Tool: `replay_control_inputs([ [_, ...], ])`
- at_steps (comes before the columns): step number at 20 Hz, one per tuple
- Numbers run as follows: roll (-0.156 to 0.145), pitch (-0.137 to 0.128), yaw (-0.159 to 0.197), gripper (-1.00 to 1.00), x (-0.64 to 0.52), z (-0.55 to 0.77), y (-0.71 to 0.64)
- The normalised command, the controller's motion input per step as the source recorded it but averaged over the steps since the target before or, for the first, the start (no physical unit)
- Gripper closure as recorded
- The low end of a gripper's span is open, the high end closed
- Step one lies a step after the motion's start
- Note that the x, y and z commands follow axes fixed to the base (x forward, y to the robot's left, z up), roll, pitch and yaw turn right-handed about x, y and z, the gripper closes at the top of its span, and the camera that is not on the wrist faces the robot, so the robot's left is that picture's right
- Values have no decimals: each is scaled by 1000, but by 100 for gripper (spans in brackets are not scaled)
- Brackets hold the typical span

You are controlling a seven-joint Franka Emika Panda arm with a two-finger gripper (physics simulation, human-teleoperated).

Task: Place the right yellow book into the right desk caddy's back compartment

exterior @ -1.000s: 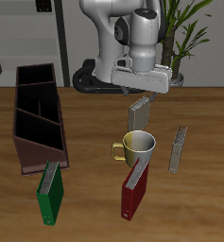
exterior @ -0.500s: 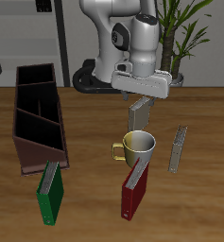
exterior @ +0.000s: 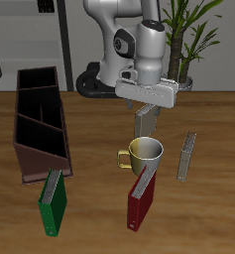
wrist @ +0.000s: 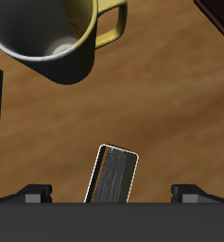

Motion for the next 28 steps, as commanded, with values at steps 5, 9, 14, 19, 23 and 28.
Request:
replay_control_inputs([
  [5, 15, 34, -5, -100, 28, -247, -11],
  [9, -2, 51, -8, 100, 123, -198, -88],
  [14, 3, 2, -5, 100, 59, -12, -89],
  [19, 14, 3, -9, 100, 57, 32, -52],
  [23, 14, 17, 12, 100, 83, 95, -87],
  [28, 13, 10, 63, 100, 226, 236, -209],
])
